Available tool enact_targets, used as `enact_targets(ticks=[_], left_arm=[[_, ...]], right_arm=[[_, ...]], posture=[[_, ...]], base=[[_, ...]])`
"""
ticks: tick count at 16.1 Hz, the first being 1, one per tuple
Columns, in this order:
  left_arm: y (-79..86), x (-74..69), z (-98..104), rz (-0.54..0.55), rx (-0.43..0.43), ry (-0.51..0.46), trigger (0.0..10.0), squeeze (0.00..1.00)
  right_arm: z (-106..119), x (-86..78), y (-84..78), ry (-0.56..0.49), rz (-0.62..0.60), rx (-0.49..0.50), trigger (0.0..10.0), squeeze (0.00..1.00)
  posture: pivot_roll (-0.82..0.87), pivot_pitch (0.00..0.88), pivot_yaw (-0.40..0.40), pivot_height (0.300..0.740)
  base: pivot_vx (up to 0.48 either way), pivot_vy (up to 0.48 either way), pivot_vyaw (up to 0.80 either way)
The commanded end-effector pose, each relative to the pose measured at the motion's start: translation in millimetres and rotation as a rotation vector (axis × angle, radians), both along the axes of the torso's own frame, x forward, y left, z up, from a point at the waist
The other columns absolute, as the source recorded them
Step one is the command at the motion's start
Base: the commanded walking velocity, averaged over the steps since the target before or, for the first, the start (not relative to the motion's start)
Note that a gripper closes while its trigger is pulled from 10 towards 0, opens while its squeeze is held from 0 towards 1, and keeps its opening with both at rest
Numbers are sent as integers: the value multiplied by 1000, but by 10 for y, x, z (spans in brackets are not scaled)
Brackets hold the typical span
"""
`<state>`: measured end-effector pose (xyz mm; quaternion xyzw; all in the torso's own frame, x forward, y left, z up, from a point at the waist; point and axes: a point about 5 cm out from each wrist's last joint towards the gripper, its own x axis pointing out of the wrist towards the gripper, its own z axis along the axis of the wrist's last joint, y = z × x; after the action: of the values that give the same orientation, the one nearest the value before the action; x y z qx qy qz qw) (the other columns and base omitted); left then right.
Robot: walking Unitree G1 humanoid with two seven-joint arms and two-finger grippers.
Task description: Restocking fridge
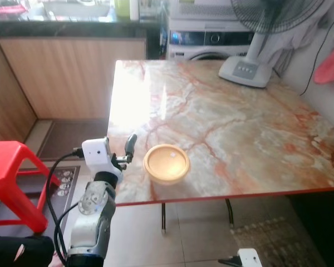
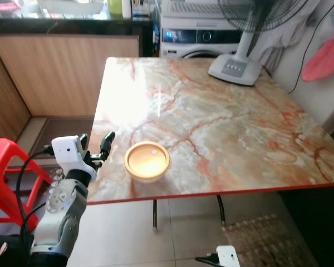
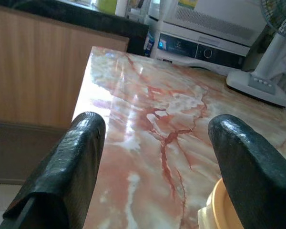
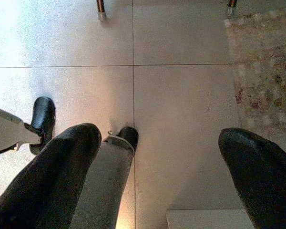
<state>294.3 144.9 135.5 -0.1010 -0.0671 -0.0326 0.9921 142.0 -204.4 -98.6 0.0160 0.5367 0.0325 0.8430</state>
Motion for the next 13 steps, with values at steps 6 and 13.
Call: enact_targets(ticks=[6, 13], left_arm=[[77, 2, 37, 49, 47, -14, 10000, 0], [77, 4, 16, 46, 65, -6, 10000, 0]], right_arm=[[3, -2, -19, -2, -5, -2, 10000, 0], [5, 1, -26, -2, -6, -1, 10000, 0]], posture=[[111, 0, -60, 740], [108, 0, -61, 740]], base=[[0, -106, 0], [0, -349, 0]])
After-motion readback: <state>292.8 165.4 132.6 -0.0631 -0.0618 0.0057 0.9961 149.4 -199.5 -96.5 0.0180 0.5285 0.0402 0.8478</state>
